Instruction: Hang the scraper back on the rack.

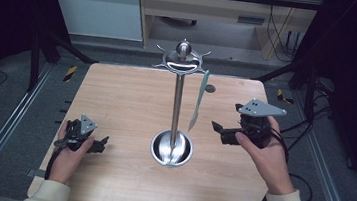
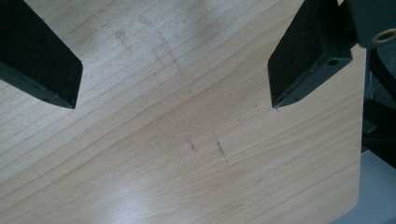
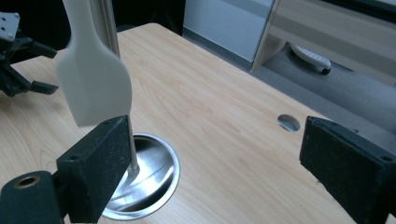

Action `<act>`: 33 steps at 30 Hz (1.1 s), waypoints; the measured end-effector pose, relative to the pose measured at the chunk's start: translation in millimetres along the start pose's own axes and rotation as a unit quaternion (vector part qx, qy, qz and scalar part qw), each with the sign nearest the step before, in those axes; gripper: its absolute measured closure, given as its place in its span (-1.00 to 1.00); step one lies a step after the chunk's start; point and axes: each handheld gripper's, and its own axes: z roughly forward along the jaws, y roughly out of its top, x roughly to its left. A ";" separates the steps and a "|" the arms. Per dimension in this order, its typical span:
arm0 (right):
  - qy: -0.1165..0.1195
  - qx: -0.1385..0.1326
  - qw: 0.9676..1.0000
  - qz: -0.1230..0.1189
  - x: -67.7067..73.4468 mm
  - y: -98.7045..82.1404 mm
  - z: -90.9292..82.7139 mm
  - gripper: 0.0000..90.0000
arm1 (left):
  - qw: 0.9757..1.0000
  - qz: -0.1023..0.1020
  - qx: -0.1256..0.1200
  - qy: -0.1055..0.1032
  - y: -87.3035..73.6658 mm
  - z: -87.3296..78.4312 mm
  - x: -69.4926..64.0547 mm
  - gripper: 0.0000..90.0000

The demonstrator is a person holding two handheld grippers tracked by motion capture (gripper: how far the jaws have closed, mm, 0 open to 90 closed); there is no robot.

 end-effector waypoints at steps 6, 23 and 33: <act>0.001 0.013 1.000 0.019 3.1 -26.3 12.4 -0.77 | 1.000 -0.002 -0.003 0.001 0.1 0.1 0.2 -0.94; -0.029 0.047 0.996 0.077 -0.1 -85.1 51.0 -0.74 | 1.000 -0.001 -0.001 0.001 -0.5 0.1 -0.1 -0.94; -0.048 0.048 0.993 0.092 -7.8 -105.1 62.1 -0.71 | 1.000 0.000 0.001 0.002 -0.5 0.5 -0.2 -0.94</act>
